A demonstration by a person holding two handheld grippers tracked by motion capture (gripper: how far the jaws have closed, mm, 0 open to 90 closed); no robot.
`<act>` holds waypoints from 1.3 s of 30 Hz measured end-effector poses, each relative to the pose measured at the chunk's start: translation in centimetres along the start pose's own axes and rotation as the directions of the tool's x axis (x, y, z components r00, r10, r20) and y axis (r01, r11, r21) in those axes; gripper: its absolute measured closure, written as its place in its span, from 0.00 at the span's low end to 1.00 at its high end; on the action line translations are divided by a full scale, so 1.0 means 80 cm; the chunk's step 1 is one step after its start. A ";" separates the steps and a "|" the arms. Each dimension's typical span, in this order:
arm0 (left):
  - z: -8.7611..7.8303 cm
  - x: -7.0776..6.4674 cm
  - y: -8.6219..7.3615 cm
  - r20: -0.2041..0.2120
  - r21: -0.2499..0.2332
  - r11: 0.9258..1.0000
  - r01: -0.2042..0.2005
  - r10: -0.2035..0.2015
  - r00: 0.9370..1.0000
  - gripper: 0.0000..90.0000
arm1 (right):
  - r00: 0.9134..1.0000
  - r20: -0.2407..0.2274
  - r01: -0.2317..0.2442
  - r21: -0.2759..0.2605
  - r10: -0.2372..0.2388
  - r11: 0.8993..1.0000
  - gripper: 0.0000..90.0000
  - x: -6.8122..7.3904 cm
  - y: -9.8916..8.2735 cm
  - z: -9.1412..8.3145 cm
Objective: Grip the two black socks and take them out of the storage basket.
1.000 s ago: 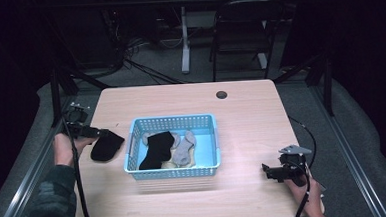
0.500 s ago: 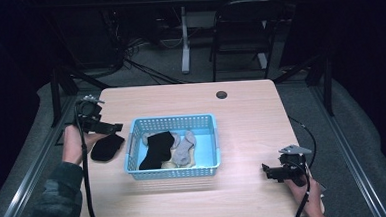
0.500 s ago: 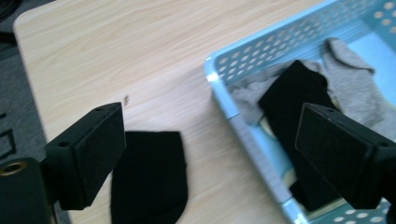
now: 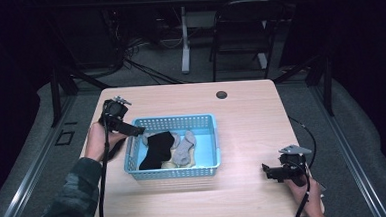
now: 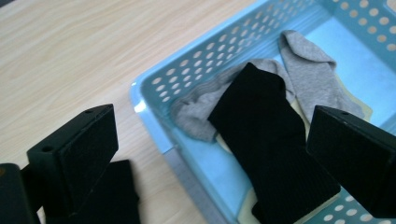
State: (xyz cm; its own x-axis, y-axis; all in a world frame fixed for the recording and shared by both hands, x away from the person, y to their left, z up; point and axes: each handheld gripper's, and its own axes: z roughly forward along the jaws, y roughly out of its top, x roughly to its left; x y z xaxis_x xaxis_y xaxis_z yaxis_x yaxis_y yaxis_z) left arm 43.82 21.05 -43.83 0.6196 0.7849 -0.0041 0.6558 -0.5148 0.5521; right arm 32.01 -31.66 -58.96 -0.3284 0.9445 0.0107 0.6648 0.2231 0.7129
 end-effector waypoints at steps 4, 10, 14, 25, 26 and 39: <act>0.016 -0.009 0.008 0.031 0.029 0.999 -0.025 0.025 0.999 0.05 | 1.000 0.000 0.000 0.000 0.000 1.000 0.00 0.000 0.000 0.000; 0.041 -0.023 0.018 0.068 0.061 0.997 -0.054 0.050 0.996 0.11 | 1.000 0.000 0.000 0.001 0.000 1.000 0.00 0.000 0.000 0.000; 0.054 -0.026 0.021 0.096 0.074 0.995 -0.061 0.054 0.994 0.16 | 1.000 0.001 0.000 0.000 0.000 1.000 0.00 0.000 0.000 0.000; 0.082 -0.027 0.022 0.099 0.118 0.991 -0.065 0.053 0.994 0.32 | 1.000 0.001 0.000 -0.001 0.000 1.000 0.00 0.000 0.000 0.000; 0.084 -0.027 0.022 0.101 0.128 0.989 -0.072 0.059 0.993 0.35 | 1.000 0.002 0.000 -0.001 0.000 1.000 0.00 0.000 0.000 0.000; 0.114 -0.025 0.018 0.117 0.217 0.974 -0.065 0.041 0.992 0.51 | 1.000 0.005 0.004 -0.001 -0.004 1.000 0.00 0.000 0.000 0.000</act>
State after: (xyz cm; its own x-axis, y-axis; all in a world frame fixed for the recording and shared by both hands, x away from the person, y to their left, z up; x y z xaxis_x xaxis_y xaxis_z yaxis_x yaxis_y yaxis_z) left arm 47.45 15.65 -50.63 0.6918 0.7177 -0.0792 0.6919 -0.6275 0.3571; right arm 31.98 -31.65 -58.97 -0.3276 0.9448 0.0038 0.6630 0.2270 0.7134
